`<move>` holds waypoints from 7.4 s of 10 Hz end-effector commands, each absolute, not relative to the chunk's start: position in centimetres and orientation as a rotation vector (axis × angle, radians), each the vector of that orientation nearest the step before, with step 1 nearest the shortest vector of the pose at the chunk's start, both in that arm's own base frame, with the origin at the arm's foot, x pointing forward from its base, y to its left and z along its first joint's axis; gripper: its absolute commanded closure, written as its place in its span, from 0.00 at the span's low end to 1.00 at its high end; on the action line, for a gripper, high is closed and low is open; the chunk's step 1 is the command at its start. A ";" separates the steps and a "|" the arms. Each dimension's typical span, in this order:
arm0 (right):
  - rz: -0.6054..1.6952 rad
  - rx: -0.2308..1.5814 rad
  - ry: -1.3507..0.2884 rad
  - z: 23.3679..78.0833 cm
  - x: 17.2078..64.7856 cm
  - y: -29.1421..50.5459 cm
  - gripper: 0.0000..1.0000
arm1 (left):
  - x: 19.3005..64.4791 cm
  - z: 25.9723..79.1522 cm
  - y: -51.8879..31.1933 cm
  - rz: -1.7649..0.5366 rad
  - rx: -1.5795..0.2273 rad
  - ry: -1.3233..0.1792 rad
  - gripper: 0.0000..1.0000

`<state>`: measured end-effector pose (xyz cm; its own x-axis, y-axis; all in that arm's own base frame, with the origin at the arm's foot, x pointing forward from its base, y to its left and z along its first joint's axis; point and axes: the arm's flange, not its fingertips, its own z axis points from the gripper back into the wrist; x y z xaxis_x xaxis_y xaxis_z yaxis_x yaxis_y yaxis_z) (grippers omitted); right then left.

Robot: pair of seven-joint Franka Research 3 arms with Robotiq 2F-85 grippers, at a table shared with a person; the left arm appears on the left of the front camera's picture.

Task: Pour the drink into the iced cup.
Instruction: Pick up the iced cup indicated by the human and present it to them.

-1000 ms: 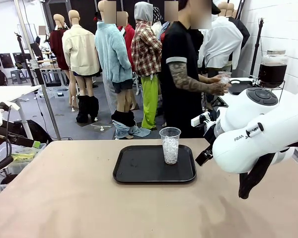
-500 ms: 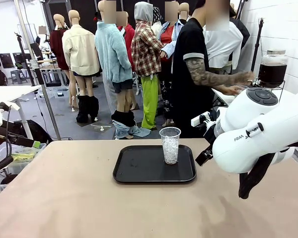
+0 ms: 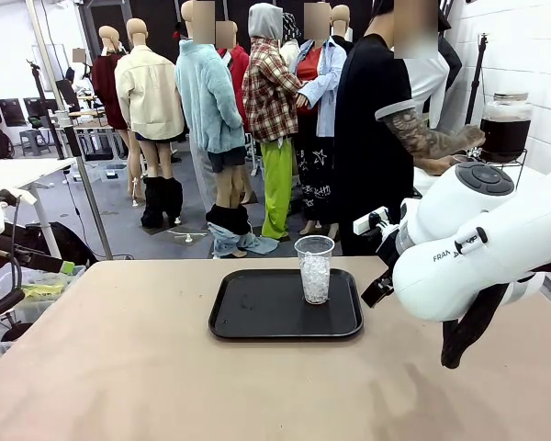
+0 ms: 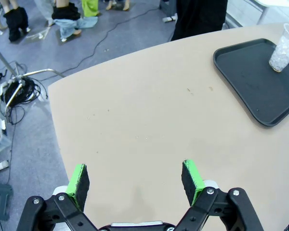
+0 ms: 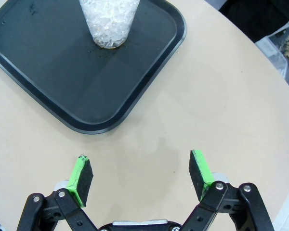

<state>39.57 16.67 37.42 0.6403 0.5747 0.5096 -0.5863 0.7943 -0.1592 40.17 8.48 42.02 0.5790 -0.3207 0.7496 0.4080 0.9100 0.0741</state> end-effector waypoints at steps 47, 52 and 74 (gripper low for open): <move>0.663 0.022 -0.572 37.3 39.5 16.7 0.00 | 40.1 41.7 8.5 -0.418 -0.101 -0.865 0.00; 0.663 0.022 -0.572 37.3 39.5 16.7 0.00 | 40.1 41.7 8.5 -0.418 -0.101 -0.865 0.00; 0.663 0.022 -0.572 37.3 39.5 16.7 0.00 | 40.1 41.7 8.5 -0.418 -0.101 -0.865 0.00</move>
